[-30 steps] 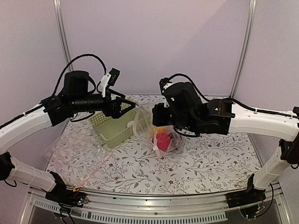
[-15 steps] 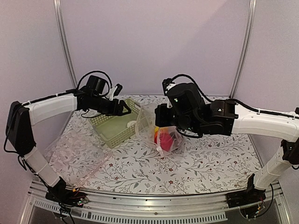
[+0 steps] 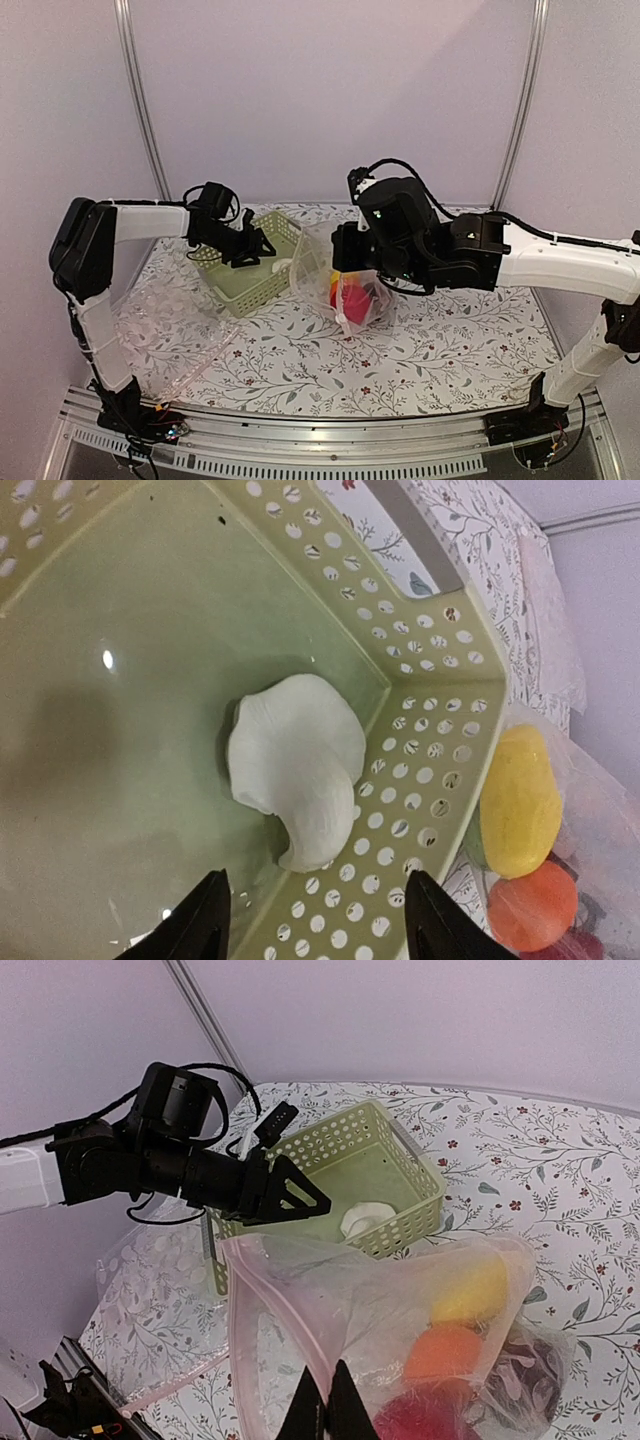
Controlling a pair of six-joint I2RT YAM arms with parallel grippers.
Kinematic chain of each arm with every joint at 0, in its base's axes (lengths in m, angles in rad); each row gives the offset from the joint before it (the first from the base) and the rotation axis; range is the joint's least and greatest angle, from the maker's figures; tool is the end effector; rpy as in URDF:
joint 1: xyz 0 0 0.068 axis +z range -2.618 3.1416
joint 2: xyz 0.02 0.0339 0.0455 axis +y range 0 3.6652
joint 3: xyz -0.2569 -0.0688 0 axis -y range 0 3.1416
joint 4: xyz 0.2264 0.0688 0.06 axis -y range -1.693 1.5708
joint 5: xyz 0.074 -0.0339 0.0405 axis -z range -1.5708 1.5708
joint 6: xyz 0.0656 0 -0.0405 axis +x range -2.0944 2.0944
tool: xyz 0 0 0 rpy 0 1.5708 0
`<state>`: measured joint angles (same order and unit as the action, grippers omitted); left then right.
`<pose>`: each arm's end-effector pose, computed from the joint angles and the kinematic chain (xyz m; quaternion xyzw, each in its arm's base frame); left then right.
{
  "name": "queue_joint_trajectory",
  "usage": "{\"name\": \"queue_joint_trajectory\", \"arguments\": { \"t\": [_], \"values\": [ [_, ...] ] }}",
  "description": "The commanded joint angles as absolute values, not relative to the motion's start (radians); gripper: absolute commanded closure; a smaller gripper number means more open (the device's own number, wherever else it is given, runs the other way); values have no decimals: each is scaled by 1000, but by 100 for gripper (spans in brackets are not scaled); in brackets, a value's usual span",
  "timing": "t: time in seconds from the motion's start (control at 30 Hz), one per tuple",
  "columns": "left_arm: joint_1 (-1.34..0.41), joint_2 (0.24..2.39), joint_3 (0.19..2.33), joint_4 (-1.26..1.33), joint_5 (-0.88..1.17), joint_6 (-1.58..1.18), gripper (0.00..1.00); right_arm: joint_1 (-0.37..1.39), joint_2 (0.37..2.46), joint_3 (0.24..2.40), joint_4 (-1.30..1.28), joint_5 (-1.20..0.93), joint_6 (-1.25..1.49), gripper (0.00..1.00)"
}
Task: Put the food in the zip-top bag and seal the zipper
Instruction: Pick up the fake vegetable from the bin.
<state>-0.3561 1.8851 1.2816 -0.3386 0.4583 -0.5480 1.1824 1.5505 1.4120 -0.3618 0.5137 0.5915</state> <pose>0.3629 -0.1660 0.1713 -0.0188 0.9286 -0.3259 0.1765 0.1671 0.3232 0.3356 -0.1183 0.8336 0.2443 0.4810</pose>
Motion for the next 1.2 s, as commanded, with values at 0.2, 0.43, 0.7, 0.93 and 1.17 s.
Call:
{"name": "queue_joint_trajectory", "arguments": {
  "t": [0.2, 0.43, 0.7, 0.93, 1.17],
  "values": [
    [-343, 2020, 1368, -321, 408, -584, 42, 1177, 1511, 1393, -363, 517, 617, 100],
    [-343, 2063, 1382, -322, 415, -579, 43, 1177, 1518, 1403, -360, 517, 611, 100],
    [-349, 2118, 1411, -333, 451, -572, 44, 1178, 1534, 1413, -360, 508, 610, 100],
    [-364, 2149, 1441, -338, 480, -568, 45, 1177, 1535, 1414, -359, 509, 608, 100],
    [-371, 2174, 1446, -322, 514, -587, 47, 1178, 1544, 1419, -359, 502, 609, 100]
  ]
}}
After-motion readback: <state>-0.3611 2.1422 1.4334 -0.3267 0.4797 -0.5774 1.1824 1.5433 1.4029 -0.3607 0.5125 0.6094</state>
